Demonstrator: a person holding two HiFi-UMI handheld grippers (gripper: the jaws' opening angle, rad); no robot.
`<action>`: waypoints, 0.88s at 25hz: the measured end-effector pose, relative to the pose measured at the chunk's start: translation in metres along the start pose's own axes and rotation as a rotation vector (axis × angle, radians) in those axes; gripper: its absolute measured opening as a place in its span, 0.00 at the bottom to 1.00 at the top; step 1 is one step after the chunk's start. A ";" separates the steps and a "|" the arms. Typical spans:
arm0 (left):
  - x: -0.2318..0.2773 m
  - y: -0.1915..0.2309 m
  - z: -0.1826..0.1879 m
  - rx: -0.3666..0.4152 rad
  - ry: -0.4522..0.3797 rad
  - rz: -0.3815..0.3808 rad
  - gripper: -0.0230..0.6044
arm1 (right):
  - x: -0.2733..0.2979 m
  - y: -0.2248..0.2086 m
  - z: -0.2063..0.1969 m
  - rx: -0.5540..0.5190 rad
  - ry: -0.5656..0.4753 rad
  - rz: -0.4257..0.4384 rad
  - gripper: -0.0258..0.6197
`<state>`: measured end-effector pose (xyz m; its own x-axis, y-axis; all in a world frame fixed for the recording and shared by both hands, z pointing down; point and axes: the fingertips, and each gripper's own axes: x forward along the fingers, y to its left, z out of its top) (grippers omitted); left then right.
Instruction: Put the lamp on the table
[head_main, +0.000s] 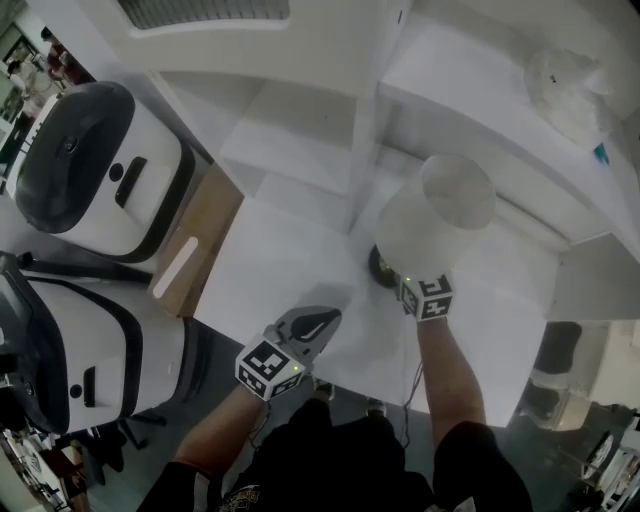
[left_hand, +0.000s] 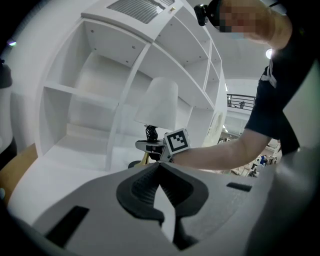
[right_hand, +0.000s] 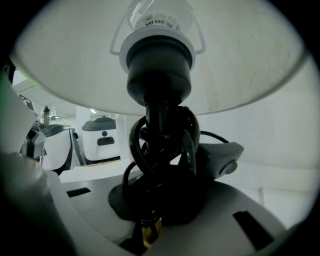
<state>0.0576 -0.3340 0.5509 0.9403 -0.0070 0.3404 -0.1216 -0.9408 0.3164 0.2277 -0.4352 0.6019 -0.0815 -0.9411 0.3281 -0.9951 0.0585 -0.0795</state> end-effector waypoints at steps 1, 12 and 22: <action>0.000 0.000 0.000 -0.001 0.000 0.001 0.05 | 0.001 0.000 0.000 -0.003 0.001 -0.001 0.12; -0.006 -0.003 -0.007 -0.008 0.002 0.004 0.05 | 0.001 0.002 -0.003 -0.028 -0.023 -0.011 0.12; -0.016 -0.006 -0.012 -0.005 0.005 -0.009 0.05 | -0.003 0.007 -0.007 -0.025 -0.058 -0.024 0.13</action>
<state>0.0396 -0.3245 0.5544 0.9398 0.0030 0.3418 -0.1147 -0.9391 0.3238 0.2210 -0.4296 0.6065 -0.0547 -0.9600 0.2745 -0.9979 0.0431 -0.0481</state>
